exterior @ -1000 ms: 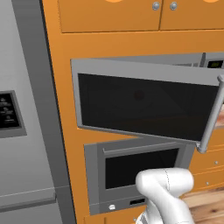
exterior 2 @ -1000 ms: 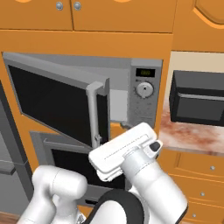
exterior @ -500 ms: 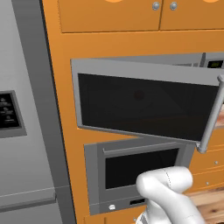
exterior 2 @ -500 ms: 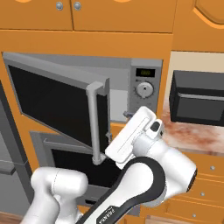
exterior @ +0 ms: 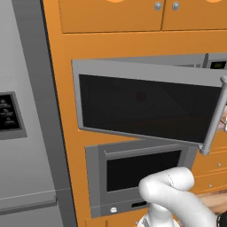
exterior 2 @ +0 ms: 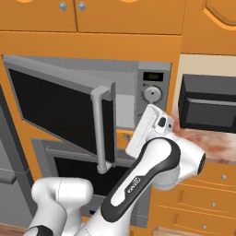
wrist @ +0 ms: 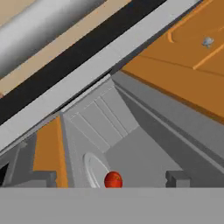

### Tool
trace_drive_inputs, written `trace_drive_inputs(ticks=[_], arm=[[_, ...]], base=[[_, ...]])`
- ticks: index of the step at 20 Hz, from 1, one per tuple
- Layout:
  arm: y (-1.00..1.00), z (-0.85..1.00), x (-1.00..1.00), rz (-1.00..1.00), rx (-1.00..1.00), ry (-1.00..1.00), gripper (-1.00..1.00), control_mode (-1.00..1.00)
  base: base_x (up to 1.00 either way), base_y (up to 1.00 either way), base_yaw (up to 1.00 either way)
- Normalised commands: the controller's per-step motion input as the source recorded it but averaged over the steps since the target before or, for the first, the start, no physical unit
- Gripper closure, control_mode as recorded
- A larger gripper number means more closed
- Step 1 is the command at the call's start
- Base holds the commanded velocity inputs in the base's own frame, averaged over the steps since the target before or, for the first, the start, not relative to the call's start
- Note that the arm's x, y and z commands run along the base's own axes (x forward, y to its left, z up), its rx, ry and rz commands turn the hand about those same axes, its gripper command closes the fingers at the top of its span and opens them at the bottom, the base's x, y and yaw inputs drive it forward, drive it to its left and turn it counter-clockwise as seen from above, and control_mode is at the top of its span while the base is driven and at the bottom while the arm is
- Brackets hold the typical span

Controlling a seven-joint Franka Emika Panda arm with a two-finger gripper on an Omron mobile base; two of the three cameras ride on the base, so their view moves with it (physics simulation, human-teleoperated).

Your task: Open the microwave door.

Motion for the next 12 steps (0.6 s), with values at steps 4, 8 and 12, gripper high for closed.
trace_drive_inputs(ticks=[4,8,12], arm=[[0.08,-0.22,0.50,-0.01,-0.12,-0.14,-1.00,-1.00],[0.35,-0.01,-0.07,0.02,-0.12,-0.23,-1.00,-1.00],[0.68,0.00,-0.40,0.08,-0.13,-0.18,-1.00,-1.00]], base=[[0.00,0.00,0.00],[0.00,0.00,0.00],[0.00,0.00,0.00]])
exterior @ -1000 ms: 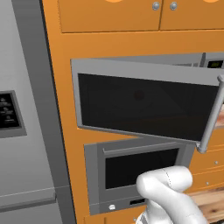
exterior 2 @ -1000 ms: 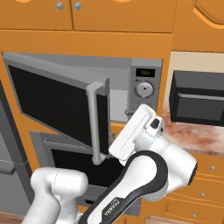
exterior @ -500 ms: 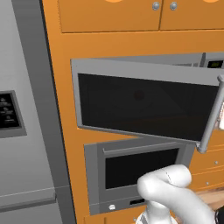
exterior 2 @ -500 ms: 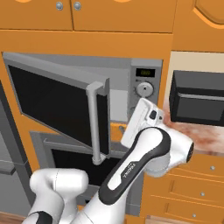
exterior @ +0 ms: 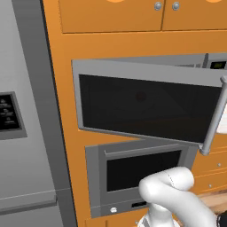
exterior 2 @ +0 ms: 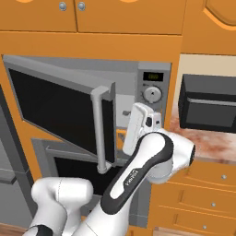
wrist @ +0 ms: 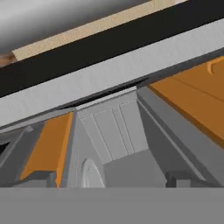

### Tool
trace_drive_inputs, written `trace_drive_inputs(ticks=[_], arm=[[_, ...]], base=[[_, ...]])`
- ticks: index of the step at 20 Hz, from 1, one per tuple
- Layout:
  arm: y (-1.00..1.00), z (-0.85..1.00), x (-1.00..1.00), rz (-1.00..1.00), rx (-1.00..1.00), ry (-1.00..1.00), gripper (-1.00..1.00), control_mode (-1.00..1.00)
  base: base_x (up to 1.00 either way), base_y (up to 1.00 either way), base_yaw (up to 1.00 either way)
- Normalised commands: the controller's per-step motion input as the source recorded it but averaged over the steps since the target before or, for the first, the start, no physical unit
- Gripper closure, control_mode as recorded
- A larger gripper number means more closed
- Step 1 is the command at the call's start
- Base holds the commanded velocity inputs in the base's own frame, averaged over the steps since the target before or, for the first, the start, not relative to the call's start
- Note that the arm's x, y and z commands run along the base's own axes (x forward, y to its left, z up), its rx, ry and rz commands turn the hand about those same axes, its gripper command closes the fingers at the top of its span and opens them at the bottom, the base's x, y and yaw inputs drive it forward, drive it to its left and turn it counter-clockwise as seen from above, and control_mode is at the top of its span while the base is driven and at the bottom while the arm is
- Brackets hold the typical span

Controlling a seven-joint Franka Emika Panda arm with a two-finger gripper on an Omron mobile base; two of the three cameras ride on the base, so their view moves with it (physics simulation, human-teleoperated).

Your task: Open the microwave door.

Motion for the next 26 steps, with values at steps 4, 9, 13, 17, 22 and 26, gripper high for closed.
trace_drive_inputs(ticks=[4,9,13,17,22,26], arm=[[0.93,0.00,-0.57,0.18,-0.16,-0.01,-1.00,-1.00],[0.81,0.00,-0.98,0.42,-0.10,0.00,-1.00,-1.00],[0.78,-0.04,-0.86,0.50,-0.02,0.00,-1.00,-1.00],[0.97,-0.18,-0.60,0.46,0.00,-0.05,-1.00,-1.00],[1.00,-0.11,-0.34,0.23,0.00,-0.32,-1.00,-1.00],[1.00,0.00,-0.04,0.05,0.01,-0.45,-1.00,-1.00]], base=[[0.00,0.00,0.00],[0.00,0.00,0.00],[0.00,0.00,0.00],[0.00,0.00,0.00],[0.00,0.00,0.00],[0.00,0.00,0.00]])
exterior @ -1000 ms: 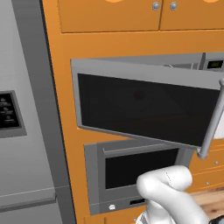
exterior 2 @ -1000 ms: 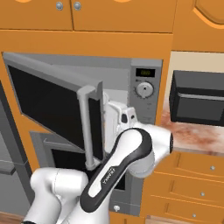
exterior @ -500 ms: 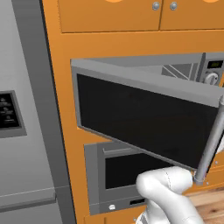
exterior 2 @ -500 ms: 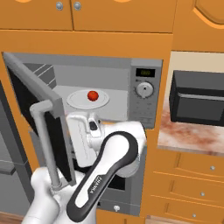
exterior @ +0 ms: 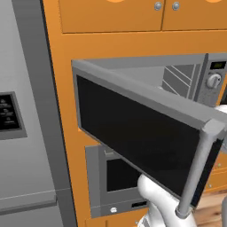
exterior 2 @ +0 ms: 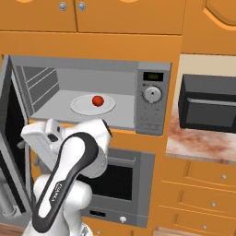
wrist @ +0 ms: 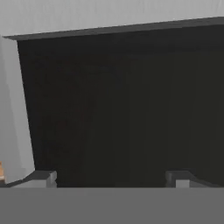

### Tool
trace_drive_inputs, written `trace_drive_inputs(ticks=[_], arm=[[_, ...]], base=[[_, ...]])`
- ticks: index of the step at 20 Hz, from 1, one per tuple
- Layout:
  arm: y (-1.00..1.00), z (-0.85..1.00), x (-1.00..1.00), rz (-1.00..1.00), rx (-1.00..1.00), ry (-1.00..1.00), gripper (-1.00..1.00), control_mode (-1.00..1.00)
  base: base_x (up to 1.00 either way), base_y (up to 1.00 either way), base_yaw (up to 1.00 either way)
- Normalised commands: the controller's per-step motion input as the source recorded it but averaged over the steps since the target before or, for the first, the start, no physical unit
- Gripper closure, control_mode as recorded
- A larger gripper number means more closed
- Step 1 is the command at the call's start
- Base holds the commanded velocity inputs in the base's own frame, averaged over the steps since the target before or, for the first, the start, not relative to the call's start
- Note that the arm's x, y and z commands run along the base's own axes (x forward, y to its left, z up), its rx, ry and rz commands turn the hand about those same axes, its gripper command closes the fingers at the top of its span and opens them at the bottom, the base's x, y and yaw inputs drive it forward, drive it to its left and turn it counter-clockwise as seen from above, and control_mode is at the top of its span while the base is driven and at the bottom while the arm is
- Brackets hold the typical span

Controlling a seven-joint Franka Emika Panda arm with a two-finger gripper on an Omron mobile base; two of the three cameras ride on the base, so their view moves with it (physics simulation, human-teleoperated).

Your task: Open the microwave door.

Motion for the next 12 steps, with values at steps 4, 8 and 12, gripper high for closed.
trace_drive_inputs(ticks=[4,8,12], arm=[[1.00,0.00,0.00,0.00,0.05,-0.43,-1.00,-1.00],[1.00,0.00,0.00,0.00,0.03,-0.42,-1.00,-1.00],[1.00,-0.17,0.00,0.00,0.01,-0.42,-1.00,-1.00]], base=[[0.00,0.00,0.00],[0.00,0.00,0.00],[0.00,0.00,0.00]])
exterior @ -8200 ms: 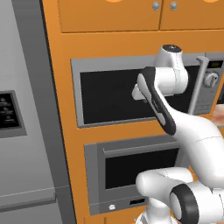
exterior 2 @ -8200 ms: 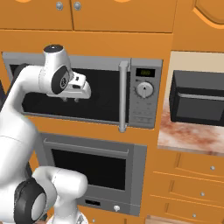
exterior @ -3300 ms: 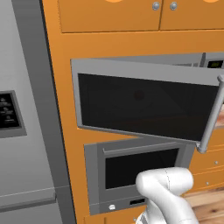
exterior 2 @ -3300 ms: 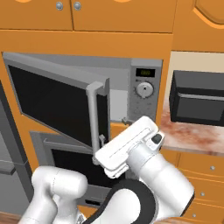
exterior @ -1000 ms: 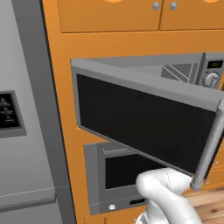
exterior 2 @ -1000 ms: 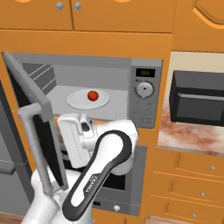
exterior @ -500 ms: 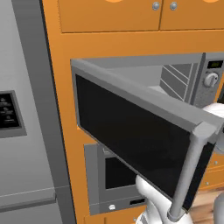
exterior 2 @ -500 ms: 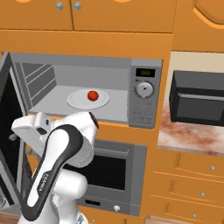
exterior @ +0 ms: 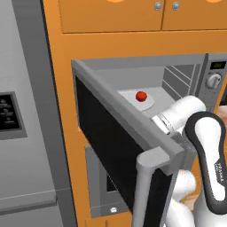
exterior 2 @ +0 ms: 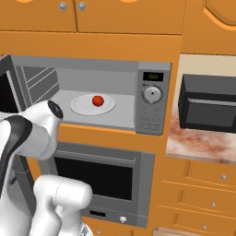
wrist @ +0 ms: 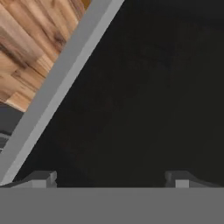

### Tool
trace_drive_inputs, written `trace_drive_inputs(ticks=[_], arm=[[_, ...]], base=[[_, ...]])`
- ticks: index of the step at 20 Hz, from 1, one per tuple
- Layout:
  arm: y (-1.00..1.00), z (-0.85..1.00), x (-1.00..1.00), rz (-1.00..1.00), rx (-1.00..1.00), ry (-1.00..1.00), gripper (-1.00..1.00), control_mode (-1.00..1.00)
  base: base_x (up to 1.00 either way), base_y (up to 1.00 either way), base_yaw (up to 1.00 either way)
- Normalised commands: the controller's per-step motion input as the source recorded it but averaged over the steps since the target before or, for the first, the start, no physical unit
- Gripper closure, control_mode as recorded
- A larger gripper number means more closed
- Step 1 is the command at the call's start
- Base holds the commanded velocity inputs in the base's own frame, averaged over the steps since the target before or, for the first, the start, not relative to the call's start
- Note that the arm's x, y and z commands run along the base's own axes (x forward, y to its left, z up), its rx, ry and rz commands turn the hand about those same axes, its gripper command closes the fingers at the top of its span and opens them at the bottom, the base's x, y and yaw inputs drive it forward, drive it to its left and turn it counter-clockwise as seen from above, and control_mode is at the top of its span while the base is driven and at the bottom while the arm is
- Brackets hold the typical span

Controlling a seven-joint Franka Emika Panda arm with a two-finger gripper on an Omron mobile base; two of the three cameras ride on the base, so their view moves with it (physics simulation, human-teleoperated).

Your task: Open the microwave door.

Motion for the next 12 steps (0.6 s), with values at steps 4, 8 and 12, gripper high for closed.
trace_drive_inputs(ticks=[4,8,12], arm=[[1.00,-0.34,0.00,0.00,0.00,-0.42,-1.00,-1.00],[1.00,-0.36,0.16,0.00,0.04,-0.39,-1.00,-1.00],[1.00,-0.40,0.49,0.00,0.09,-0.32,-1.00,-1.00]], base=[[0.00,0.00,0.00],[0.00,0.00,0.00],[0.00,0.00,0.00]])
